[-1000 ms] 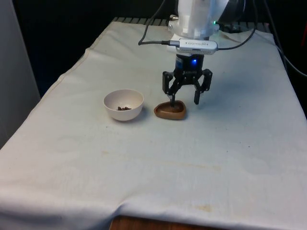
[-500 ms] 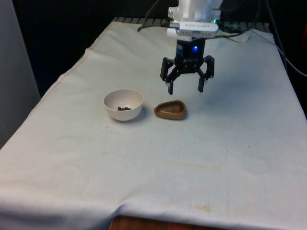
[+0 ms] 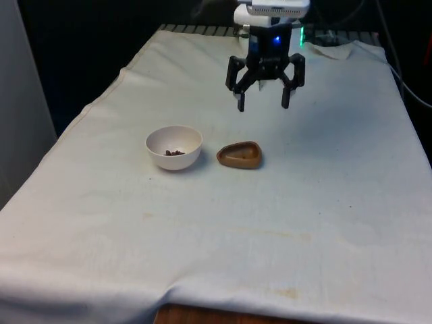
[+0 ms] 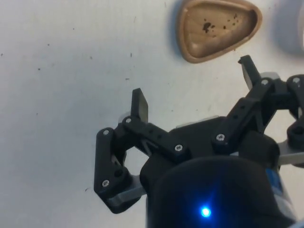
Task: Pour the coffee beans from the cup into the bowl.
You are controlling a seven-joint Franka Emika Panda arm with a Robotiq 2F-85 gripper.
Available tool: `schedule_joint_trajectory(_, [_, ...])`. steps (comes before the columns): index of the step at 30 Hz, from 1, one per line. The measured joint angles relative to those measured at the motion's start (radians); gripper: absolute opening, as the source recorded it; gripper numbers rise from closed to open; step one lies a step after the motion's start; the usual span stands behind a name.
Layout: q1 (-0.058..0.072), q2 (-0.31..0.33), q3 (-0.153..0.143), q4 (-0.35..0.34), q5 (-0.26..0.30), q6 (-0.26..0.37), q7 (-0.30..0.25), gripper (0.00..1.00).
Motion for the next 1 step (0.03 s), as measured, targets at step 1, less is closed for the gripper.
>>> schedule_joint_trajectory(1, [0.000, 0.000, 0.000, 0.000, 0.000, 0.000, 0.000, 1.00])
